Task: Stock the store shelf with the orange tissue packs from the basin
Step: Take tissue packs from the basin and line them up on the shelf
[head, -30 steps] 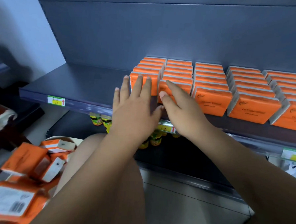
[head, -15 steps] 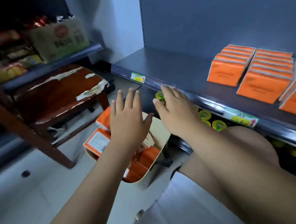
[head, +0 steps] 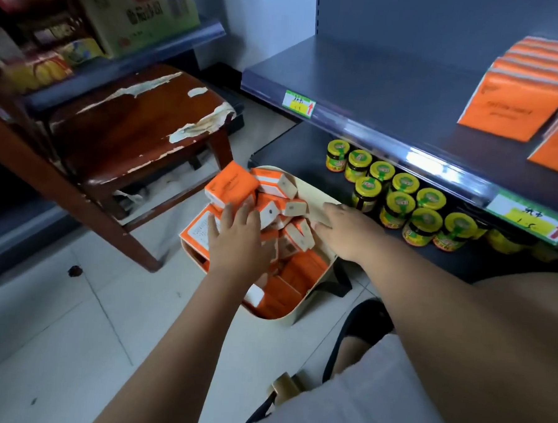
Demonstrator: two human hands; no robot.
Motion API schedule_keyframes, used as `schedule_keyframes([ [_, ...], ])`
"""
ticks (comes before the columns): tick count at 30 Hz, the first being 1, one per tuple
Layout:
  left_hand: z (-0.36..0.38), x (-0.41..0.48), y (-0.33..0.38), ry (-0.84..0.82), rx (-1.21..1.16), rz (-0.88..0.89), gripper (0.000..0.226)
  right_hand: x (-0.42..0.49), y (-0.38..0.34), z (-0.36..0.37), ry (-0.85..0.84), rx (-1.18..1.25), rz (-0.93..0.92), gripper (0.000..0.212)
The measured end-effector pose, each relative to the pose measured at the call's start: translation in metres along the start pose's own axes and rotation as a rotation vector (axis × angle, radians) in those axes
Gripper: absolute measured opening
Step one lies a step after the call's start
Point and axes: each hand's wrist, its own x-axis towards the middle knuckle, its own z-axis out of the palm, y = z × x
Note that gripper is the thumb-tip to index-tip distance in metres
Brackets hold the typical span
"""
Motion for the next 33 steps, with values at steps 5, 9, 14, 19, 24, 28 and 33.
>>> schedule_keyframes([
  [5,-0.014,0.012,-0.035,0.036,-0.003,-0.248,0.076,0.027,-0.005,0.015,-0.028,-0.032,0.007,0.045],
  [9,-0.028,0.029,-0.068,-0.062,-0.119,-0.489,0.060,0.049,-0.026,0.032,-0.063,0.186,0.028,0.040],
  [14,-0.026,0.038,-0.081,-0.108,-0.141,-0.387,0.034,0.076,-0.069,0.064,-0.146,0.725,0.314,0.036],
  [19,-0.022,0.046,-0.080,-0.107,-0.287,-0.235,0.035,0.097,-0.101,0.077,-0.263,0.990,0.472,0.052],
  [24,-0.020,0.046,-0.092,-0.147,-0.444,-0.221,0.040,0.119,-0.103,0.080,-0.230,1.031,0.662,0.077],
  [28,-0.021,0.048,-0.099,-0.143,-0.618,-0.289,0.048,0.131,-0.101,0.084,-0.203,1.099,0.665,0.069],
  [33,-0.029,0.047,-0.092,-0.195,-0.927,-0.351,0.017,0.158,-0.087,0.118,-0.266,1.235,0.741,0.076],
])
